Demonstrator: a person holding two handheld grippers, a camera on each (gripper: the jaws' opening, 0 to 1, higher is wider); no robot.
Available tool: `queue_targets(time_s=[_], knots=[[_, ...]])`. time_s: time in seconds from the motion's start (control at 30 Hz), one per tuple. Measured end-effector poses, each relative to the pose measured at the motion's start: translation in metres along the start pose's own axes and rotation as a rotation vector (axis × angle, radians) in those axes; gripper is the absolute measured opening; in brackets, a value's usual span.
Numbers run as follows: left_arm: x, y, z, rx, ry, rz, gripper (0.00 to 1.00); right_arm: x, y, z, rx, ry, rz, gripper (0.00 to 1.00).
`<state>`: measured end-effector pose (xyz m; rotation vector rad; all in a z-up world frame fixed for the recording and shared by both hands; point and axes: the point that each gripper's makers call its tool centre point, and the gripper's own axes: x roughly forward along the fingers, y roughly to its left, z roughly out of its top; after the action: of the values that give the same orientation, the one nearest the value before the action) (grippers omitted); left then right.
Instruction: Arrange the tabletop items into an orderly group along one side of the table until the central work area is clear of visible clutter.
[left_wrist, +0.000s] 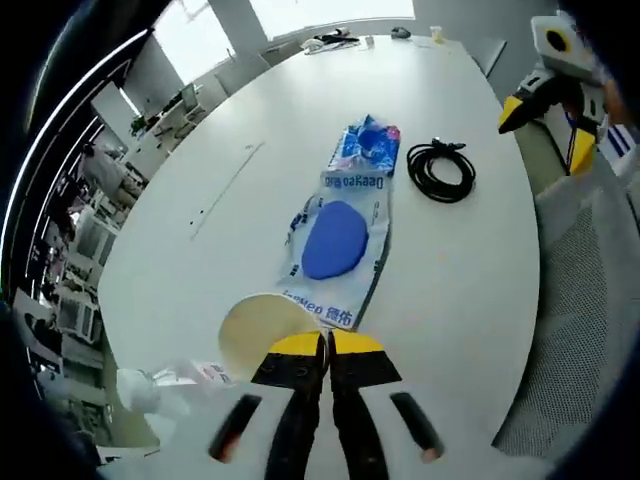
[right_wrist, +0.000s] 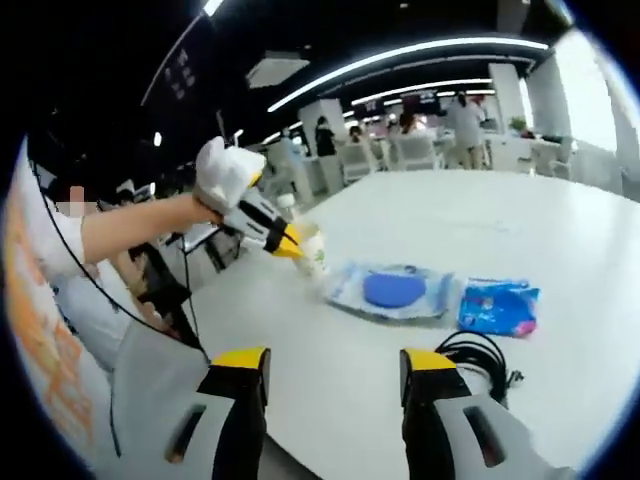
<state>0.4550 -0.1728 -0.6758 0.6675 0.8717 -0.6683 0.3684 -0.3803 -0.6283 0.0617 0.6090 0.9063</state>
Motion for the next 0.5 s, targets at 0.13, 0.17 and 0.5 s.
queue_targets(time_s=[0.13,0.17,0.5], knots=[[0.010,0.014,-0.002,-0.014,-0.001,0.009,0.00,-0.003,-0.011,-0.001,0.046,-0.013,-0.032,0.53],[0.013,0.017,-0.003,-0.014,0.003,0.011,0.00,-0.004,-0.013,-0.002,0.057,-0.012,-0.039,0.53],[0.028,0.026,-0.018,-0.066,0.026,0.003,0.00,0.006,-0.013,-0.004,0.080,0.003,-0.045,0.53]])
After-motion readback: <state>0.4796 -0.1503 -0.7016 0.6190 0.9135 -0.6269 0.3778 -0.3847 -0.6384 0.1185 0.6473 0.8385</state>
